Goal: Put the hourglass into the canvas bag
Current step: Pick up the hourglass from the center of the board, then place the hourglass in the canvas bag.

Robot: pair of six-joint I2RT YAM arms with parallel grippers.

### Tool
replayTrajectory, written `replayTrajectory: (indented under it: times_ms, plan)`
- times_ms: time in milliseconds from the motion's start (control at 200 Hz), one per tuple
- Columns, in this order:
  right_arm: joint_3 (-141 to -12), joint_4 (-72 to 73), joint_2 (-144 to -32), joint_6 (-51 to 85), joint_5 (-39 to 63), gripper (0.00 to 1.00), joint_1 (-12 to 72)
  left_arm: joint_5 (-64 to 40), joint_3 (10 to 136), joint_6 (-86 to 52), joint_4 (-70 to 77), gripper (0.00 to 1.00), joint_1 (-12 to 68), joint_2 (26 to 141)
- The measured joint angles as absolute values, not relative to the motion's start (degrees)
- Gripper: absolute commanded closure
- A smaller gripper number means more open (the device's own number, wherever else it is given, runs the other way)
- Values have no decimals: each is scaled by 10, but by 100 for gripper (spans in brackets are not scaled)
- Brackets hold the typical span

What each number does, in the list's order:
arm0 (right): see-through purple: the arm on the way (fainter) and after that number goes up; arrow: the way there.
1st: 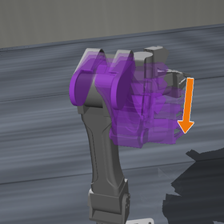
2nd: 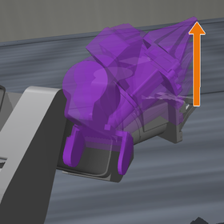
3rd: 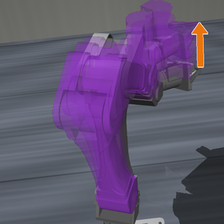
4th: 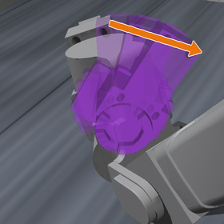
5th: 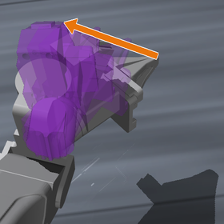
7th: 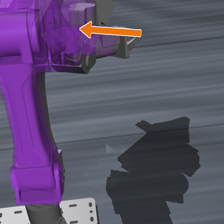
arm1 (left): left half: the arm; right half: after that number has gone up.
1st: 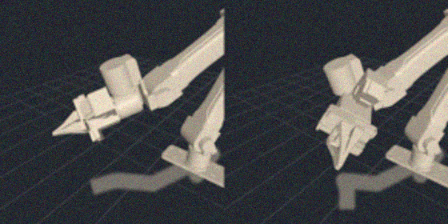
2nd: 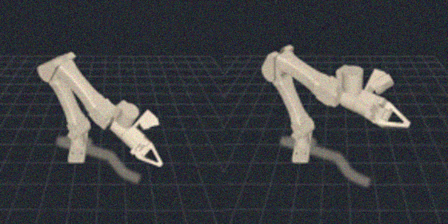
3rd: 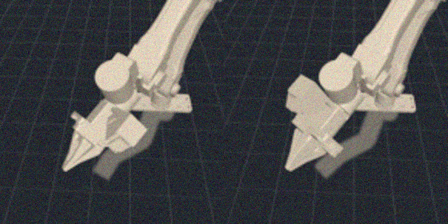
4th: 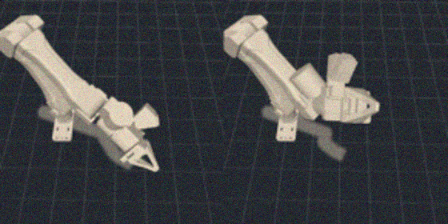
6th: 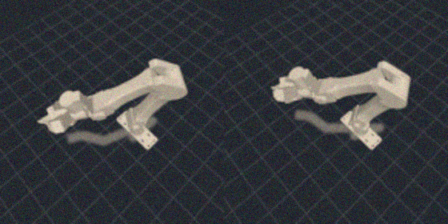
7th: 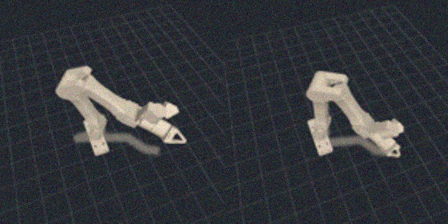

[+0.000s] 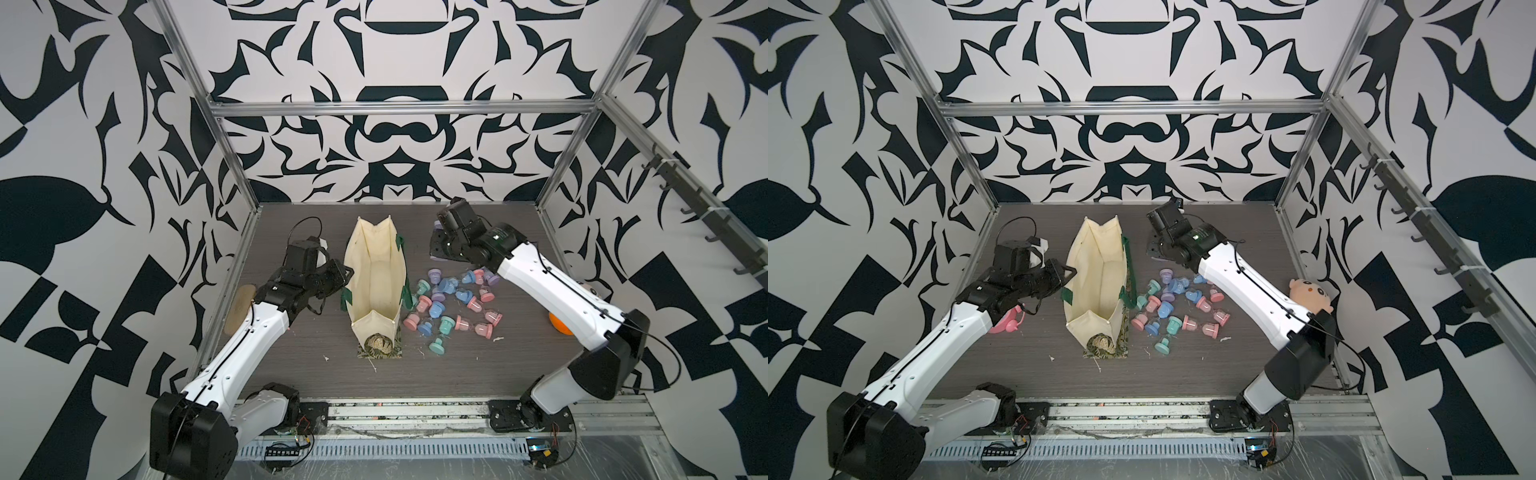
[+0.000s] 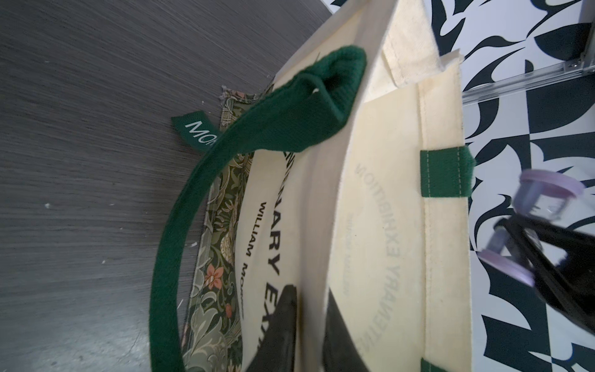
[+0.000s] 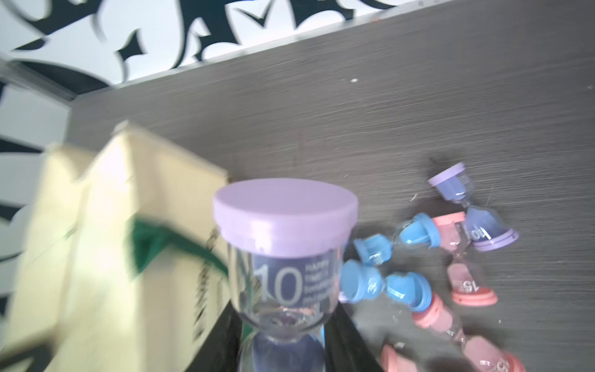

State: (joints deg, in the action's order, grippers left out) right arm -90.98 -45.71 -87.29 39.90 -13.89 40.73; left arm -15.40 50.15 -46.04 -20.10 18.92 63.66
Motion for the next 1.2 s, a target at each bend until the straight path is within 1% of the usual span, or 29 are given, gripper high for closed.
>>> replayTrajectory:
  times_ms: [175,285,385,560,770,920,985,1035,1055,1110,1200]
  plan:
    - [-919,-463,-854,390,-138,100,503,-162,502,-456,-195,90,189,639]
    - [-955,-466,-888,387,-135,100,550,-169,502,-454,-190,93,189,642]
    - [-987,-465,-934,388,-131,100,575,-175,502,-454,-184,95,189,643]
    - [-1018,-468,-1014,399,-120,100,589,-180,502,-455,-176,100,189,643]
    - [-1052,-493,-1097,432,-121,100,590,-181,502,-459,-173,100,189,643]
    - [-1060,-507,-1128,449,-121,100,585,-183,502,-463,-168,100,189,645]
    - [-1060,-512,-1138,454,-119,88,581,-184,502,-465,-166,100,189,648]
    - [-1060,-515,-1145,458,-116,74,577,-184,502,-466,-165,100,189,649]
    - [-1060,-516,-1147,460,-114,68,576,-184,502,-466,-165,98,189,649]
    - [-1057,-517,-1151,463,-109,63,573,-183,502,-467,-165,93,189,649]
    - [-1052,-522,-1152,464,-103,47,569,-182,502,-468,-166,86,189,649]
